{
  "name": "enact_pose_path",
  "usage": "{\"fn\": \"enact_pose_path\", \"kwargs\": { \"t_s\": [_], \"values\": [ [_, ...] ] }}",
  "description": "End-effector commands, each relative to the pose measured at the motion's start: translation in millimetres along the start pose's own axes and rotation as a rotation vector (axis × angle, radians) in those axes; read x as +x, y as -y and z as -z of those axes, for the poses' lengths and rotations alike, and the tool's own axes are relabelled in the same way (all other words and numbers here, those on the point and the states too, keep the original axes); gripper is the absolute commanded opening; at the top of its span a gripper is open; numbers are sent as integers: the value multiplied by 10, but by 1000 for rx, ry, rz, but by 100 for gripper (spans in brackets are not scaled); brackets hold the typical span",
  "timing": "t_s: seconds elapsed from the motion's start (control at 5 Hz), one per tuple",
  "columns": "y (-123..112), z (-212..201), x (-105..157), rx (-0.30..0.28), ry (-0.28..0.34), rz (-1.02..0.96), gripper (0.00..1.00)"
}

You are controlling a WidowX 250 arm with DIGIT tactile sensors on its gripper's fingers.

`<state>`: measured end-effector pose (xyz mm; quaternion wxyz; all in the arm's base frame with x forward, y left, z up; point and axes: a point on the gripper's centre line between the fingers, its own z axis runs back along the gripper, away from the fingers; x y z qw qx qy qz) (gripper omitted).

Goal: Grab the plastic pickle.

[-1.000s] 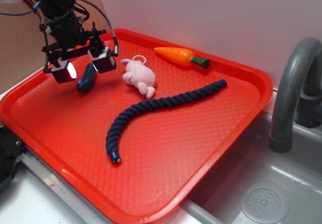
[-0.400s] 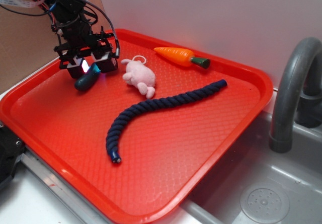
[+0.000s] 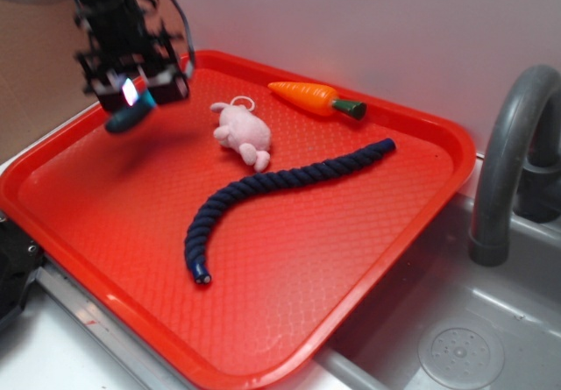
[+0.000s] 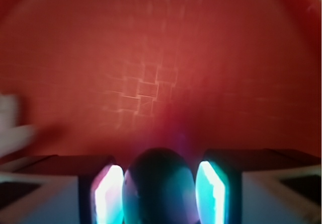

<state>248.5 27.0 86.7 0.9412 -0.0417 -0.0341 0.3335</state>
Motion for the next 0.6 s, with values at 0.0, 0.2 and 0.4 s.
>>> {"fn": "enact_pose_path", "kwargs": {
  "t_s": [0.0,0.2,0.4],
  "values": [
    [-82,-1139,-258,-201,89,292,0],
    [-26,-1630,-432,-253,129,399,0],
    [56,-1598,-377,-248,118,476,0]
  ]
}}
